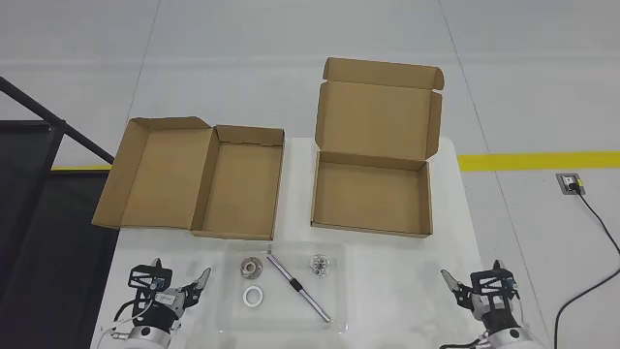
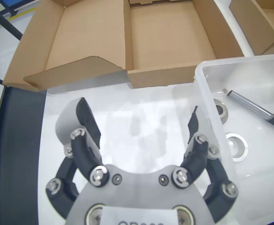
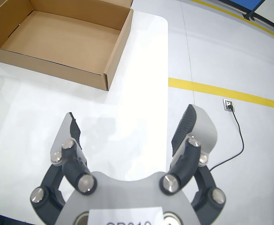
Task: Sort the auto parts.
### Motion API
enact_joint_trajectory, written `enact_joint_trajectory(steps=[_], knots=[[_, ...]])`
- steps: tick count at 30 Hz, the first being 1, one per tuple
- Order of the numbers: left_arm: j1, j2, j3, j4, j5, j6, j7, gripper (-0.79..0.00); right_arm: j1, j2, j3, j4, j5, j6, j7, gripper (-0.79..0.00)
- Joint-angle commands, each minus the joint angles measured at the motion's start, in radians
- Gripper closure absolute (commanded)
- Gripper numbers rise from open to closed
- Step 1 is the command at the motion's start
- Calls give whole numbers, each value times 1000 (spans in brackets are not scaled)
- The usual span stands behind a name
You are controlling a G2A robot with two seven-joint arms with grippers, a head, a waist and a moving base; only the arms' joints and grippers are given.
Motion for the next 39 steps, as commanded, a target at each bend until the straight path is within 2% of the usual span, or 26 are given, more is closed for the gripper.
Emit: enact_joint_trajectory(steps=[1, 15, 18, 21, 28, 32, 36, 39], knots=[[0, 0, 0, 0, 0, 0, 0, -784, 0, 0, 0, 0, 0, 0, 0, -784], [0, 0, 0, 0, 0, 0, 0, -785, 0, 0, 0, 0, 0, 0, 0, -785], [6, -1, -4, 0, -13, -14, 29, -785, 1, 2, -7, -20, -52, -18, -19, -785], [28, 0, -33, -18, -62, -64, 79, -785, -5, 2, -13, -69, -81, -36, -59, -785], [99, 2, -117, -64, -164, -170, 173, -785, -20, 15, -5, -209, -246, -181, -127, -785], [133, 0, -156, -82, -224, -206, 219, -785, 17, 23, -35, -282, -356, -307, -97, -785], [147, -1, -180, -88, -282, -218, 210, -785, 101, 33, -103, -323, -448, -501, -36, -785], [147, -1, -180, -88, -282, -218, 210, -785, 119, 34, -107, -328, -460, -516, -16, -785]])
